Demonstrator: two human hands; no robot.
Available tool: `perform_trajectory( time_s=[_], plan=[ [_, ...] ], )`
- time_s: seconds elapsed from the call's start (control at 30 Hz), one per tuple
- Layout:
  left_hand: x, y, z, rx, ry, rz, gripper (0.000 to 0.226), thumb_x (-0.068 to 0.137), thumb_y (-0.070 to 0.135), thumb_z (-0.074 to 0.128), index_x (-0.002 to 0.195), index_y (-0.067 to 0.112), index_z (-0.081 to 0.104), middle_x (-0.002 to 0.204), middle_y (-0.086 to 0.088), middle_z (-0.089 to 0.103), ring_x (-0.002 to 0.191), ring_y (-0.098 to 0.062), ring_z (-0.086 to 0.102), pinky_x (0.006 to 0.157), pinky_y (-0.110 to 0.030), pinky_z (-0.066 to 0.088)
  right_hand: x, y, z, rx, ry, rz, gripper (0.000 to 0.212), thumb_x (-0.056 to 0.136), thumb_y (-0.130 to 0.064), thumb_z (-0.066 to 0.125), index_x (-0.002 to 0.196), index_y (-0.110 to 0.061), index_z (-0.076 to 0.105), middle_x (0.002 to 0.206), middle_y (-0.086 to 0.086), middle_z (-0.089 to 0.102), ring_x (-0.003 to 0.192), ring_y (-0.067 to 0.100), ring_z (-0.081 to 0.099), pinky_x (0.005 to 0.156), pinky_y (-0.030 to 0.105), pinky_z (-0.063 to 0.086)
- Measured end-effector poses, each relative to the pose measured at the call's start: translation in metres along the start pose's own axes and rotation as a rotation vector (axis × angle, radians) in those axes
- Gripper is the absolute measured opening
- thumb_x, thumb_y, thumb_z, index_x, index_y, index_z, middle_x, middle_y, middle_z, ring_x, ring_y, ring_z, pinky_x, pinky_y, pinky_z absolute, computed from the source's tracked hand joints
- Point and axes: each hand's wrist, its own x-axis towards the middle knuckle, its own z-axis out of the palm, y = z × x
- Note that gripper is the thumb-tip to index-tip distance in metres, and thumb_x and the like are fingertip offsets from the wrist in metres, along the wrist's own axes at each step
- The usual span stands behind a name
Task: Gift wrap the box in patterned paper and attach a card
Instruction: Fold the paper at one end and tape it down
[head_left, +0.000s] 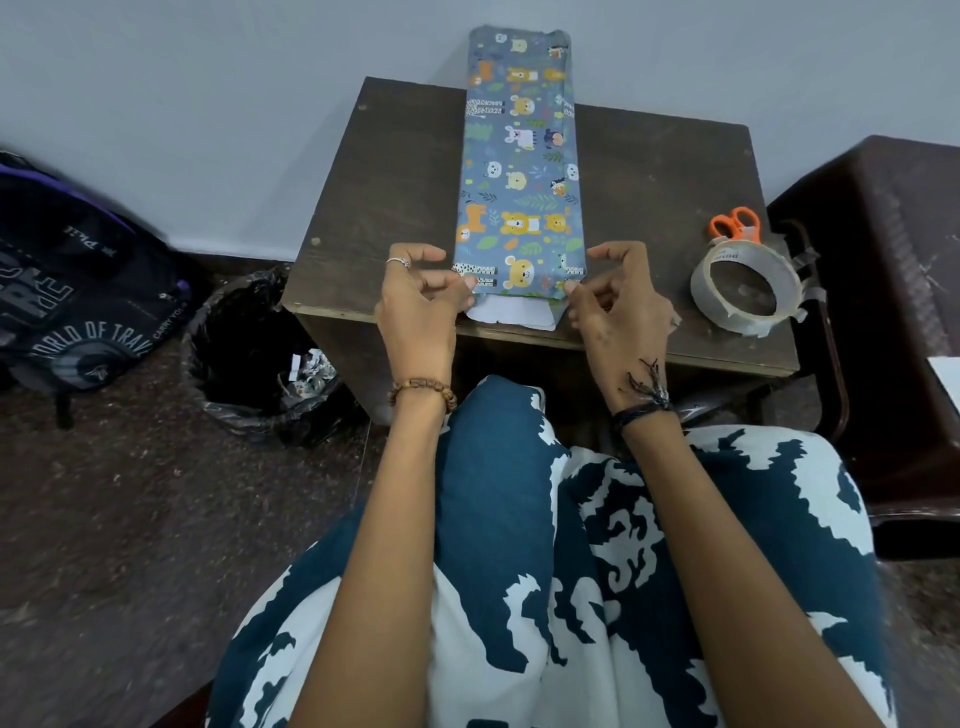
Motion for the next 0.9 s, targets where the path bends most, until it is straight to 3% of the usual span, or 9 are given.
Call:
perform_trajectory(
  time_s=[0.07,0.17,0.27,0.37,0.47,0.53,0.6,0.7,0.9],
  plan=[
    [0.001,0.0,0.0,0.034,0.001,0.025,0.03,0.079,0.0,0.068,0.085,0.022,0.049,0.073,0.0,0.061,0.06,-0.008,0.065,0.073,-0.034,0.057,0.0,0.002,-0.002,-0.066,-0.023,-0.047,0.019,0.088,-0.01,0.059,0.106,-0.008,0.052,0.064,0.005,0.061,0.058,0.016,0.056,0.058,0.012,0.04],
    [0.006,-0.003,-0.004,0.243,0.025,0.144,0.025,0.075,0.012,0.074,0.09,0.023,0.057,0.085,0.003,0.047,0.077,-0.022,0.064,0.061,-0.033,0.057,0.002,0.007,-0.004,-0.143,-0.03,-0.129,0.019,0.089,-0.016,0.059,0.107,-0.009,0.056,0.07,0.0,0.056,0.059,0.005,0.049,0.058,0.016,0.038],
    [0.009,-0.003,-0.006,0.459,0.048,0.296,0.021,0.073,0.018,0.075,0.091,0.022,0.064,0.092,0.009,0.042,0.074,-0.01,0.058,0.061,-0.028,0.049,0.006,0.013,-0.008,-0.238,0.03,-0.248,0.019,0.087,-0.019,0.063,0.103,-0.009,0.062,0.091,0.007,0.052,0.07,0.0,0.043,0.063,0.015,0.038],
    [0.014,-0.008,-0.01,0.459,-0.06,0.469,0.015,0.078,0.01,0.069,0.092,0.014,0.065,0.104,0.012,0.05,0.09,-0.002,0.056,0.073,-0.025,0.05,0.012,0.017,-0.01,-0.255,0.009,-0.366,0.014,0.084,-0.012,0.065,0.097,-0.005,0.065,0.104,0.011,0.055,0.089,0.004,0.049,0.072,0.014,0.042],
    [0.023,-0.019,-0.017,0.452,-0.162,0.599,0.019,0.082,0.004,0.063,0.102,0.002,0.062,0.109,-0.006,0.063,0.1,0.006,0.05,0.092,-0.02,0.045,0.016,0.019,-0.011,-0.208,-0.034,-0.424,0.011,0.084,-0.007,0.063,0.095,-0.003,0.065,0.104,0.01,0.061,0.095,0.01,0.056,0.079,0.022,0.048],
    [0.026,-0.023,-0.018,0.443,-0.177,0.629,0.02,0.083,0.003,0.063,0.102,-0.002,0.06,0.106,-0.013,0.064,0.101,0.006,0.05,0.091,-0.013,0.042,0.018,0.021,-0.011,-0.213,-0.051,-0.435,0.011,0.084,-0.006,0.064,0.095,-0.003,0.065,0.104,0.01,0.061,0.095,0.014,0.059,0.078,0.029,0.052],
    [0.028,-0.026,-0.018,0.43,-0.192,0.647,0.019,0.084,0.004,0.063,0.102,-0.002,0.06,0.102,-0.013,0.064,0.103,0.001,0.053,0.091,-0.017,0.044,0.019,0.022,-0.013,-0.229,-0.077,-0.444,0.012,0.083,-0.004,0.064,0.095,-0.002,0.065,0.103,0.011,0.061,0.095,0.019,0.062,0.077,0.033,0.054],
    [0.031,-0.025,-0.019,0.431,-0.235,0.658,0.018,0.084,0.008,0.062,0.102,0.005,0.061,0.103,-0.005,0.061,0.107,-0.007,0.055,0.091,-0.026,0.046,0.02,0.022,-0.014,-0.198,-0.086,-0.436,0.013,0.082,-0.001,0.065,0.095,-0.002,0.066,0.101,0.012,0.06,0.095,0.016,0.061,0.079,0.03,0.052],
    [0.042,-0.02,-0.022,0.294,-0.351,0.53,0.034,0.08,0.005,0.068,0.112,0.016,0.064,0.096,0.012,0.048,0.107,0.015,0.048,0.093,-0.012,0.042,0.022,0.025,-0.013,-0.128,-0.092,-0.413,0.015,0.081,0.0,0.066,0.096,-0.002,0.066,0.098,0.01,0.058,0.097,0.014,0.061,0.084,0.021,0.049]
  ],
)
